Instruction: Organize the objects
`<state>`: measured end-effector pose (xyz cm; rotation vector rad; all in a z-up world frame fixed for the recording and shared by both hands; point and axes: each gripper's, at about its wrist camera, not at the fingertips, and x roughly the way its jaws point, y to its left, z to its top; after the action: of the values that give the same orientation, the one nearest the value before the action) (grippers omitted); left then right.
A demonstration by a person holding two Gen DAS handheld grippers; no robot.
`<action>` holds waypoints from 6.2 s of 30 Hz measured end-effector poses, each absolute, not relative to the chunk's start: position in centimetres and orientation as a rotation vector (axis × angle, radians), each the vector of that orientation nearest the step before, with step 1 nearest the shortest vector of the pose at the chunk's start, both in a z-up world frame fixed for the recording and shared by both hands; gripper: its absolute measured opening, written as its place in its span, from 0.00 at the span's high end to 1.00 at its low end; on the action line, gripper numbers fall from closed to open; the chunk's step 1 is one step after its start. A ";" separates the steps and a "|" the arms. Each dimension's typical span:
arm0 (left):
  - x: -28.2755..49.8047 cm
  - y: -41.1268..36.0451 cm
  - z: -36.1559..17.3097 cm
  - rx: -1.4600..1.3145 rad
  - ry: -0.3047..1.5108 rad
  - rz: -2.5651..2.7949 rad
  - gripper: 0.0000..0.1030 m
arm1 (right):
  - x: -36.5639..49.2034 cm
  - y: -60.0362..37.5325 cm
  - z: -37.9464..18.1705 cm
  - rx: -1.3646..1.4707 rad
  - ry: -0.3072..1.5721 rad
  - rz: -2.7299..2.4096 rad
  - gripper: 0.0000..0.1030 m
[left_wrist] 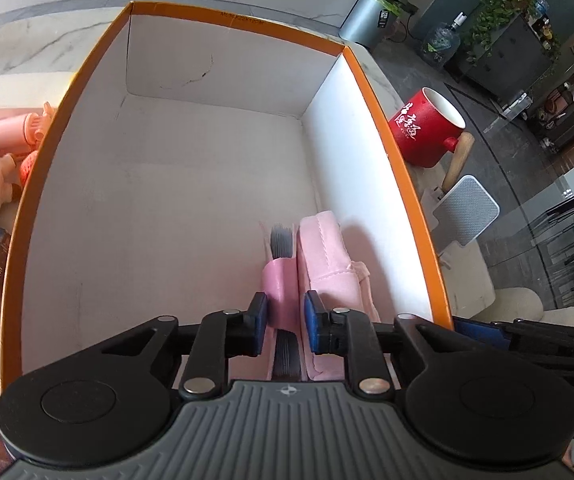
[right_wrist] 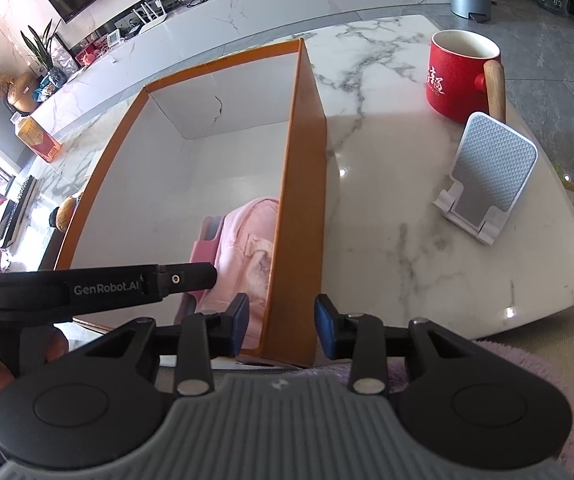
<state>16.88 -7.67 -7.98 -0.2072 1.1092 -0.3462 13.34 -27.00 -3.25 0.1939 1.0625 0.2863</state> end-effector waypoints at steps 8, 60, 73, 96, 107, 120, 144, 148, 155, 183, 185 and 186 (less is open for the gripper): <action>16.1 -8.9 -7.0 -0.070 1.077 -0.342 0.84 | 13.7 -26.7 -3.5 0.197 1.061 0.302 0.62; 16.5 -8.3 -7.7 -0.265 1.142 -0.421 0.83 | 14.9 -26.5 -4.5 0.203 1.092 0.329 0.70; 16.3 -6.7 -6.4 -0.301 1.106 -0.444 0.80 | 14.6 -26.3 -3.5 0.162 1.054 0.299 0.57; 12.5 11.3 0.7 -0.103 0.908 -0.117 0.62 | 14.0 -10.6 3.2 0.022 0.896 0.705 0.63; 13.5 15.5 -4.3 -0.028 0.934 -0.165 0.49 | 15.8 0.1 -1.2 -0.083 1.054 0.745 0.64; 15.9 15.1 -7.8 0.073 0.945 -0.246 0.62 | 20.4 3.1 -6.0 0.012 1.228 0.560 0.60; 13.8 17.8 -7.5 0.057 0.960 -0.191 0.63 | 21.2 4.4 -11.1 0.143 1.311 0.348 0.38; 13.6 17.9 -7.5 0.036 0.956 -0.189 0.63 | 21.1 3.9 -10.7 0.161 1.286 0.352 0.50; 13.3 17.9 -7.4 0.012 0.955 -0.175 0.63 | 20.9 4.1 -9.5 0.177 1.313 0.424 1.00; 13.0 19.0 -7.4 -0.087 0.944 -0.178 0.63 | 19.8 2.7 -9.6 0.358 1.281 0.460 0.72; 13.0 19.3 -7.3 -0.088 0.946 -0.162 0.63 | 19.5 2.8 -8.5 0.360 1.257 0.497 0.77; 13.1 19.5 -7.4 -0.110 0.952 -0.173 0.63 | 19.4 3.0 -7.9 0.375 1.248 0.534 0.83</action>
<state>13.08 19.47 -7.36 -0.1095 0.9516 -0.1727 19.39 3.01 -7.94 0.3751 1.2481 0.5341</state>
